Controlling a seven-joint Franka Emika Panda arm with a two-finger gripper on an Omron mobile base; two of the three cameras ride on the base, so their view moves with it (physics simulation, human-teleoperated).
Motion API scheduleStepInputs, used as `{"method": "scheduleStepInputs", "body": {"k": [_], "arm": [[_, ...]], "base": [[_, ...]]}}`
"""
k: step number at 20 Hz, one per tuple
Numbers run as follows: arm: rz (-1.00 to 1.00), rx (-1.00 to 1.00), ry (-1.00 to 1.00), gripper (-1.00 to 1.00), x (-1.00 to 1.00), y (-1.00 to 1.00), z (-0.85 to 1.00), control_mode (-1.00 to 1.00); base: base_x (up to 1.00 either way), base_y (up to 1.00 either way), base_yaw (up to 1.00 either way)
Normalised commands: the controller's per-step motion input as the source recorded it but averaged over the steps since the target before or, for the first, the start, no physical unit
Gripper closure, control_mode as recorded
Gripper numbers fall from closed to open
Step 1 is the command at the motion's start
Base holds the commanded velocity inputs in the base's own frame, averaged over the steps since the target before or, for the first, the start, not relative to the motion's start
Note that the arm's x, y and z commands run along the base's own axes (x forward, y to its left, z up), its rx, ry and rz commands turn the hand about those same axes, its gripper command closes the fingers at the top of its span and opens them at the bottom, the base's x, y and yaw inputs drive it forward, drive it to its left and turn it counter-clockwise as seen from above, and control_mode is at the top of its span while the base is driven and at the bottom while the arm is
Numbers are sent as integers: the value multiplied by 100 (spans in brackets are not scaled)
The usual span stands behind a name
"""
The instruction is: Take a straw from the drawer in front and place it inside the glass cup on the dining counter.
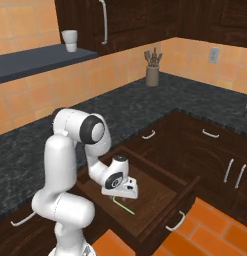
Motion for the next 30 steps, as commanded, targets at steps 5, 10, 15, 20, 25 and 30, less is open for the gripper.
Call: {"method": "scheduleStepInputs", "body": {"k": [5,10,15,20,25,30], "arm": [[0,-7,-7,-100,1,7,-36,-100],[0,-10,-4,100,-4,10,-46,-100],[0,-5,-6,100,0,4,-30,-100],[0,0,-5,100,-3,0,-7,-100],[0,0,-2,100,-12,-6,4,-100],[1,0,-10,100,-2,-20,43,-100]], "base": [[0,0,0],[0,0,0],[0,0,0],[0,0,0],[0,0,0],[0,0,0]]}}
